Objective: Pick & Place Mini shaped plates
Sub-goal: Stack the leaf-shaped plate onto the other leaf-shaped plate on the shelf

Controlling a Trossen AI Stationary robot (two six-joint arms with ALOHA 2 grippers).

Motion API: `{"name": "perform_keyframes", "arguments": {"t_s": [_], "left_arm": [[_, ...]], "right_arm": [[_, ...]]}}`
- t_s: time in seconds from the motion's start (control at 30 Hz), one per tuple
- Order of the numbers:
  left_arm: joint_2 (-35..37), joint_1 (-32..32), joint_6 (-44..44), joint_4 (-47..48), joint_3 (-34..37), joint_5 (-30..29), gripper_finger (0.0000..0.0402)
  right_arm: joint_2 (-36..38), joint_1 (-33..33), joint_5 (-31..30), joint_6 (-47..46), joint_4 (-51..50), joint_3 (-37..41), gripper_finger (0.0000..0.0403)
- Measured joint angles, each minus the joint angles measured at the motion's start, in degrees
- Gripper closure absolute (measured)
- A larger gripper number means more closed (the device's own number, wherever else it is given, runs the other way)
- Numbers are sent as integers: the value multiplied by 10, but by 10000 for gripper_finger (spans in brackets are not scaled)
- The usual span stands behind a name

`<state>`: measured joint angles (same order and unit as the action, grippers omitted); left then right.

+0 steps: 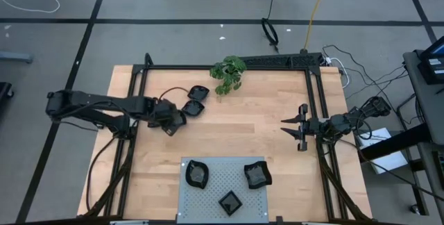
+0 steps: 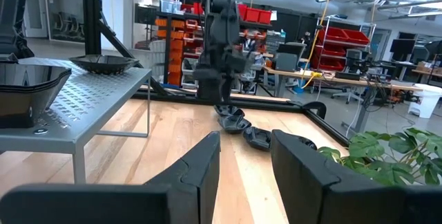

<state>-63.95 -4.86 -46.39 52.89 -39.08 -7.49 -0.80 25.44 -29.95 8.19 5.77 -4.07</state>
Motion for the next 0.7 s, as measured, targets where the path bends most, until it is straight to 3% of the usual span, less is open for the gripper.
{"name": "perform_keyframes", "arguments": {"t_s": [0.17,0.7], "left_arm": [[-1,-6,-47,-1,45,0,220],[-2,-16,-87,-12,116,-5,220]], "right_arm": [[0,0,0,0,0,0,284],[0,0,0,0,0,0,284]]}}
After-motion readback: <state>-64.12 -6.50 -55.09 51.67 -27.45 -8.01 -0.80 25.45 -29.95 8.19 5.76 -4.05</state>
